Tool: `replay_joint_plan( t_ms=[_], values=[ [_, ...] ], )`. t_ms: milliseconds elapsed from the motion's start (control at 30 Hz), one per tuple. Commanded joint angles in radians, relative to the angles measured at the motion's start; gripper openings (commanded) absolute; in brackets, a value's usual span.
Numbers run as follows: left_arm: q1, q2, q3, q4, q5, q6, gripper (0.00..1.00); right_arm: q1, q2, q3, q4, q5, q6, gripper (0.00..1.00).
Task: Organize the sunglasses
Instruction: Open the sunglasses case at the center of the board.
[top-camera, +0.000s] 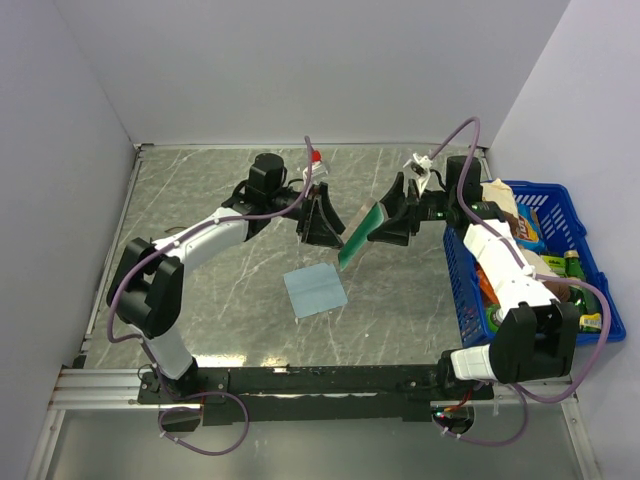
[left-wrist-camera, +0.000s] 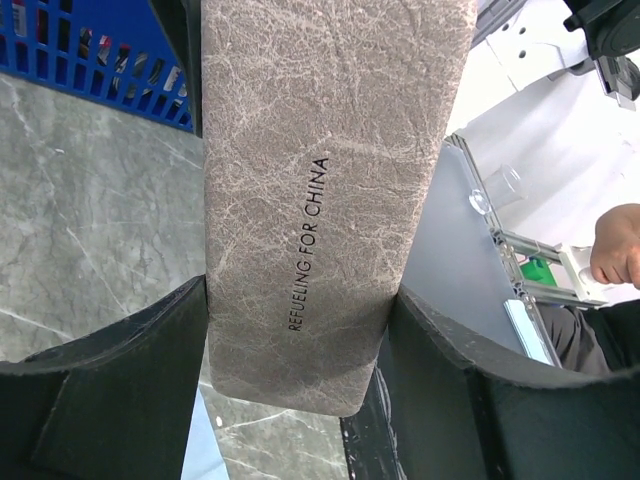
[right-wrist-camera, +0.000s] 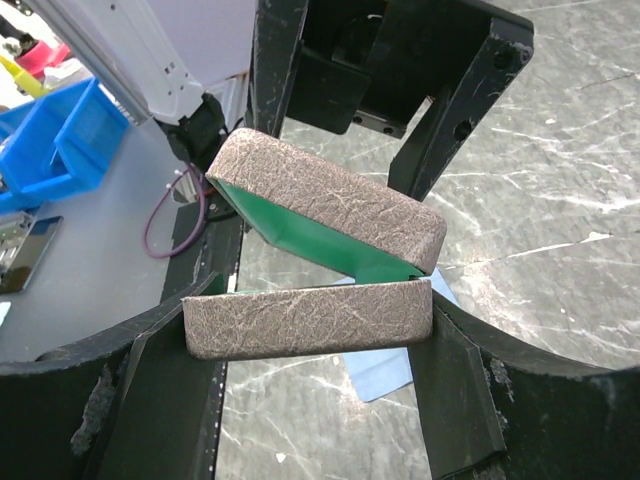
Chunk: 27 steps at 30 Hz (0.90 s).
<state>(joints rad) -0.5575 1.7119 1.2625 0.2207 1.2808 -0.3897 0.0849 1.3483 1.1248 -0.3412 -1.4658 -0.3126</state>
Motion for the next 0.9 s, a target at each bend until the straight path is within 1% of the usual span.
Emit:
replay_joint_plan(
  t_ms=[0, 100, 200, 233, 333, 367, 400, 500, 533, 667, 733, 767, 833, 867],
  values=[
    [-0.022, -0.117, 0.020, 0.109, 0.204, -0.104, 0.01, -0.022, 0.037, 0.027, -0.025, 0.116, -0.256, 0.09],
    [-0.022, -0.117, 0.017, 0.120, 0.200, -0.116, 0.01, -0.022, 0.038, 0.030, -0.061, 0.095, -0.296, 0.00],
    [-0.021, -0.112, 0.008, 0.147, 0.181, -0.139, 0.01, -0.022, 0.032, 0.032, -0.120, 0.068, -0.365, 0.00],
    [-0.019, -0.112, 0.000, 0.163, 0.177, -0.168, 0.01, -0.024, 0.032, 0.033, -0.133, 0.062, -0.391, 0.00],
    [-0.010, -0.103, -0.021, 0.262, 0.161, -0.260, 0.01, -0.024, 0.035, 0.047, -0.202, 0.041, -0.454, 0.00],
    [-0.004, -0.103, -0.031, 0.338, 0.158, -0.291, 0.01, -0.024, 0.037, 0.050, -0.212, 0.036, -0.465, 0.00],
    [-0.001, -0.097, -0.038, 0.376, 0.155, -0.354, 0.01, -0.024, 0.038, 0.053, -0.232, 0.033, -0.477, 0.00],
    [0.013, -0.089, -0.063, 0.489, 0.140, -0.441, 0.01, -0.024, 0.034, 0.050, -0.239, 0.025, -0.496, 0.00],
    [0.021, -0.089, -0.067, 0.494, 0.137, -0.446, 0.01, -0.024, 0.032, 0.047, -0.239, 0.021, -0.499, 0.00],
    [0.037, -0.081, -0.069, 0.486, 0.117, -0.448, 0.01, -0.024, 0.012, 0.030, -0.200, 0.007, -0.474, 0.00],
    [0.048, -0.072, -0.075, 0.506, 0.107, -0.465, 0.04, -0.024, 0.002, 0.011, -0.165, 0.002, -0.432, 0.00],
    [0.053, -0.069, -0.075, 0.514, 0.103, -0.474, 0.07, -0.025, -0.012, 0.003, -0.119, -0.002, -0.413, 0.00],
    [0.059, -0.060, -0.078, 0.540, 0.098, -0.500, 0.09, -0.024, -0.035, -0.029, -0.067, -0.005, -0.346, 0.00],
    [0.061, -0.055, -0.078, 0.546, 0.097, -0.508, 0.11, -0.024, -0.043, -0.039, -0.005, -0.008, -0.321, 0.00]
  ],
)
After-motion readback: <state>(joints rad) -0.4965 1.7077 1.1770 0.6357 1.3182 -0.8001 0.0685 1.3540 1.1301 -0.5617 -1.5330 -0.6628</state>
